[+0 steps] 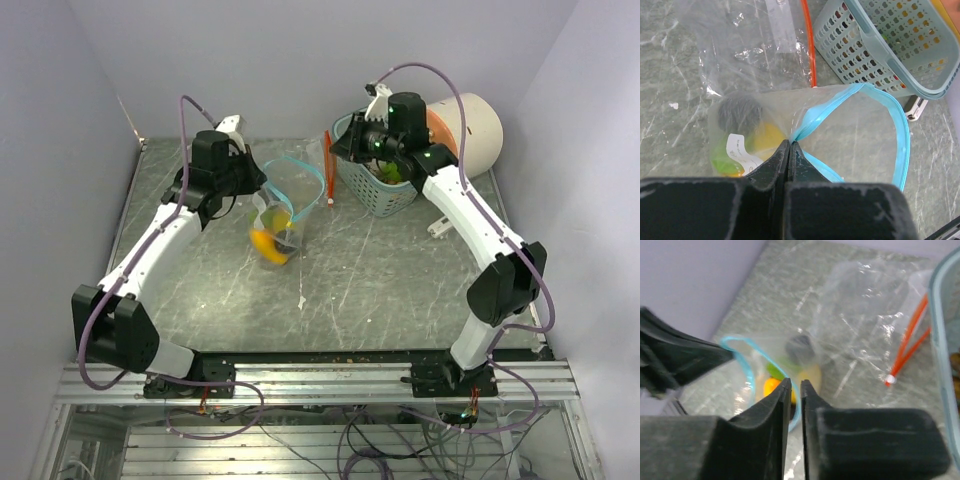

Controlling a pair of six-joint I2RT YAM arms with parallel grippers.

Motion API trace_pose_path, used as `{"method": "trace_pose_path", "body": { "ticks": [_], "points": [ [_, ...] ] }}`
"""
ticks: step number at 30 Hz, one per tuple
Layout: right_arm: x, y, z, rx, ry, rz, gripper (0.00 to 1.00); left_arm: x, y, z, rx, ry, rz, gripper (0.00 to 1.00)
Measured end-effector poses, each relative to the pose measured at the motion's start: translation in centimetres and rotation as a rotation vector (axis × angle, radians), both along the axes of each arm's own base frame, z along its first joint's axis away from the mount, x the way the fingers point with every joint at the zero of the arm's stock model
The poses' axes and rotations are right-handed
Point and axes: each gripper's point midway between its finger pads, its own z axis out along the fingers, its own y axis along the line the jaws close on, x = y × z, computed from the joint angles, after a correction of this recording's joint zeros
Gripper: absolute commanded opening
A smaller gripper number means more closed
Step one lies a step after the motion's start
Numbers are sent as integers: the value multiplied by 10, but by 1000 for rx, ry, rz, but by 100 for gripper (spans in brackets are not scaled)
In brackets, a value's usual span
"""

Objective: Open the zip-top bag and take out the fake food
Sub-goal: Open the zipper of the food storage bag at the center of the board, then adjust the zipper food storage bag at the center of the board.

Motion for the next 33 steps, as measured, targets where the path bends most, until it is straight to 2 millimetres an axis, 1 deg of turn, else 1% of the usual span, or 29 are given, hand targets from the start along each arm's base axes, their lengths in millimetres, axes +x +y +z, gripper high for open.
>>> {"method": "trace_pose_path", "body": {
  "ticks": [1,3,5,6,7,8,9,11,12,13,14,15,16,19,21,23,26,28,29,31,33],
  "points": [
    [-1,4,9,5,-18,7,1,2,-1,-2,1,5,0,7],
    [-6,17,21,13,-44,30,0,6,-2,-6,4,16,-2,7],
    [-13,41,29,26,-65,75,0,7,-3,-9,1,23,-4,7],
    [-18,54,29,30,-68,103,0,7,-4,-8,-3,24,-4,7],
    [-22,66,26,30,-64,126,0,7,-5,-8,-10,24,-4,7],
    [-27,78,18,25,-50,152,0,7,-6,-7,-16,22,-6,7],
    [-33,89,8,18,-31,177,0,8,-7,-7,-24,20,-9,7],
    [-43,102,-17,-3,17,208,0,7,-8,-7,-30,22,-13,7],
    [-47,104,-32,-19,46,214,0,7,-8,-7,-30,23,-15,7],
    [-50,102,-57,-52,96,210,0,7,-8,-7,-31,23,-15,7],
    [-50,100,-66,-66,113,204,0,7,-8,-7,-31,23,-15,7],
    [-49,94,-82,-92,139,186,0,7,-8,-7,-30,23,-15,7],
    [-48,90,-92,-111,156,172,0,6,-8,-6,-29,21,-16,7],
    [-46,78,-115,-160,189,132,0,3,-7,-5,-22,18,-22,7],
    [-45,74,-124,-176,198,115,0,1,-8,-2,-25,12,-33,7],
    [-46,71,-135,-183,207,106,5,-1,-11,0,-35,9,-50,9],
    [-51,68,-159,-185,240,96,9,-6,-18,2,-58,14,-94,13],
    [-57,66,-174,-183,264,96,9,-6,-21,0,-60,17,-112,20],
    [-60,66,-180,-181,276,97,10,-7,-21,-2,-50,23,-113,26],
    [-63,65,-188,-177,290,97,10,-6,-13,-9,-11,44,-78,46],
    [-63,66,-190,-170,287,99,10,-3,0,-11,23,42,-33,61]
  ]
}}
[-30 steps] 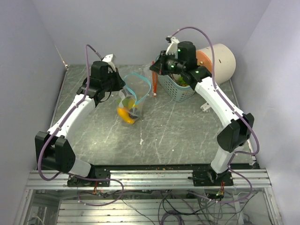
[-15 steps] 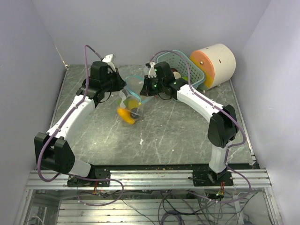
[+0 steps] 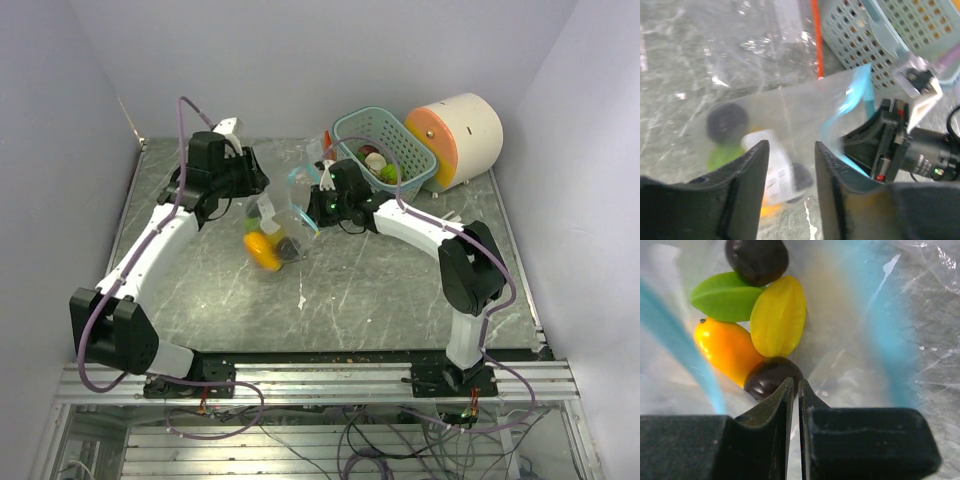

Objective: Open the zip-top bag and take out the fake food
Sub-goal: Adjust the zipper food storage bag at the center of the board.

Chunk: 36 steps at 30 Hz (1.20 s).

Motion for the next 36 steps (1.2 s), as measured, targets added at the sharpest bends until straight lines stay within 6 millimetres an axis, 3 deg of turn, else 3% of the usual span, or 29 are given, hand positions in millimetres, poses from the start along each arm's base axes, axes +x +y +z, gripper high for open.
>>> {"method": "trace_pose_path", "body": {
  "ticks": [4,9,12,16,21,28,36],
  "points": [
    [3,4,0,30,-26,8,9,0,33,7,31,-25,102,76],
    [-1,7,-5,62,-21,20,8,-19,56,8,27,-41,171,71],
    [-5,9,-10,86,-17,25,8,-31,62,-13,17,1,183,70],
    [-9,12,-13,121,-12,39,8,-41,71,-63,12,121,201,69],
    [-13,17,-11,169,-15,52,8,-53,70,-105,-6,239,190,72],
    [-13,23,-3,212,-29,76,8,-47,60,-130,-85,289,154,75],
    [-18,25,-3,233,-20,99,8,-30,50,-156,-125,300,107,63]
  ]
}}
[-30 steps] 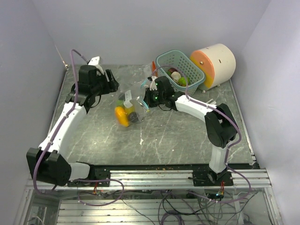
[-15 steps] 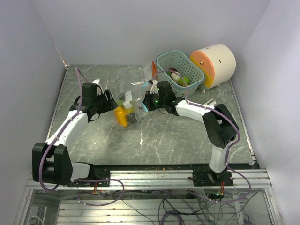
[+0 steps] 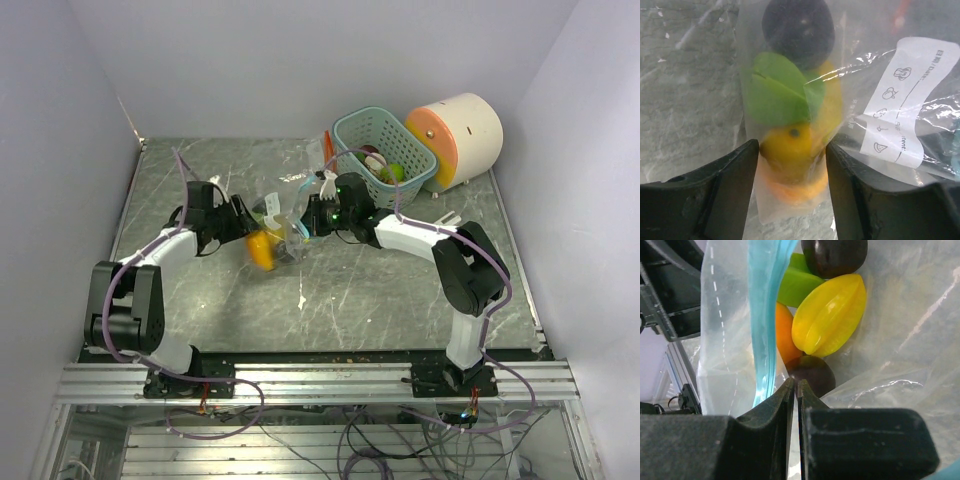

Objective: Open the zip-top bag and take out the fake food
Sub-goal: Adjust the zipper food storage bag at the center of the board.

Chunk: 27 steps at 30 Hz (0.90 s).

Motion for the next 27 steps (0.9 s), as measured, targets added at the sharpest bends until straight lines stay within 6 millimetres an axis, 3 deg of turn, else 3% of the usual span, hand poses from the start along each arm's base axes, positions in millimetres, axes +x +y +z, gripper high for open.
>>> {"method": "trace_pose_path", "body": {
  "ticks": [6,10,21,27],
  "points": [
    [-1,1,0,3,2,9,8,10,-5,-8,-24,-8,-17,36],
    [-3,1,1,7,4,16,8,14,-7,-5,-33,-25,-25,8],
    [1,5,11,13,-24,29,8,15,-7,2,-28,-35,-33,7],
    [7,8,21,18,-59,39,9,16,-5,41,-14,-109,-45,7]
  ]
}}
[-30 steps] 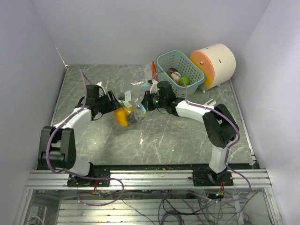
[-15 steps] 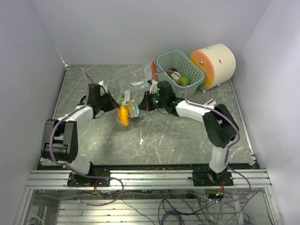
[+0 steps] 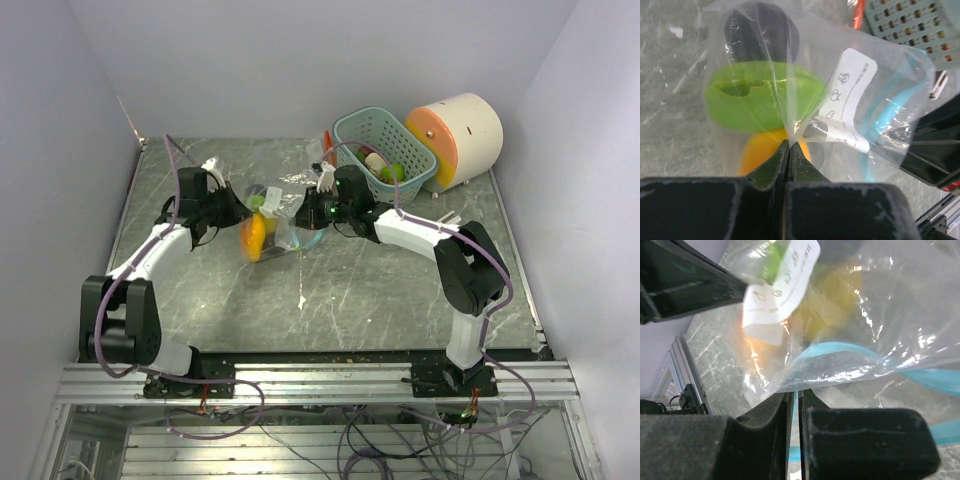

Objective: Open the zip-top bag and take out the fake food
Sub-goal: Adjust the zipper food storage bag at the center of the board.

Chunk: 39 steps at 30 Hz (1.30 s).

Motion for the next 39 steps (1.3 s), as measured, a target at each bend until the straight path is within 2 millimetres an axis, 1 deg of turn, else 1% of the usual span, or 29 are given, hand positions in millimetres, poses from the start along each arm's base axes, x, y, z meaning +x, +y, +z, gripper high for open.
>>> {"method": "trace_pose_path", "body": {
  "ticks": [2,6,7,9,11,14,18,22,24,27,30,32,33,35,39],
  "points": [
    [0,1,0,2,-1,3,10,1,0,17,0,-36,-3,7],
    [1,3,-9,3,16,7,11,1,0,46,-5,-102,-5,7],
    [1,4,-12,3,23,8,13,0,0,51,-5,-115,-6,7],
    [1,5,-20,0,38,12,23,-1,1,55,-2,-126,-9,7],
    [0,6,-27,-4,56,10,32,-3,1,52,4,-115,-11,7],
    [0,6,-30,-3,68,8,40,-6,3,45,12,-86,-5,7],
    [-1,3,-27,-5,57,3,42,-6,7,33,33,-45,19,7],
    [-12,-8,-23,-23,44,-2,42,-5,11,16,51,7,35,7],
    [-17,-16,-18,-36,28,-16,42,-6,11,9,56,27,38,7],
    [-23,-29,-4,-40,-16,-47,44,-5,12,8,58,33,43,7],
    [-24,-33,15,-17,-60,-61,54,-5,12,8,56,33,45,7],
    [-23,-30,20,2,-77,-56,61,-5,12,8,53,34,47,7],
    [-23,-29,19,7,-74,-51,63,-5,12,8,52,34,48,7],
    [-24,-24,13,11,-59,-36,63,-5,12,8,52,35,48,7],
    [-23,-10,-8,-9,-14,-4,56,-5,12,8,51,36,48,7]
  ]
}}
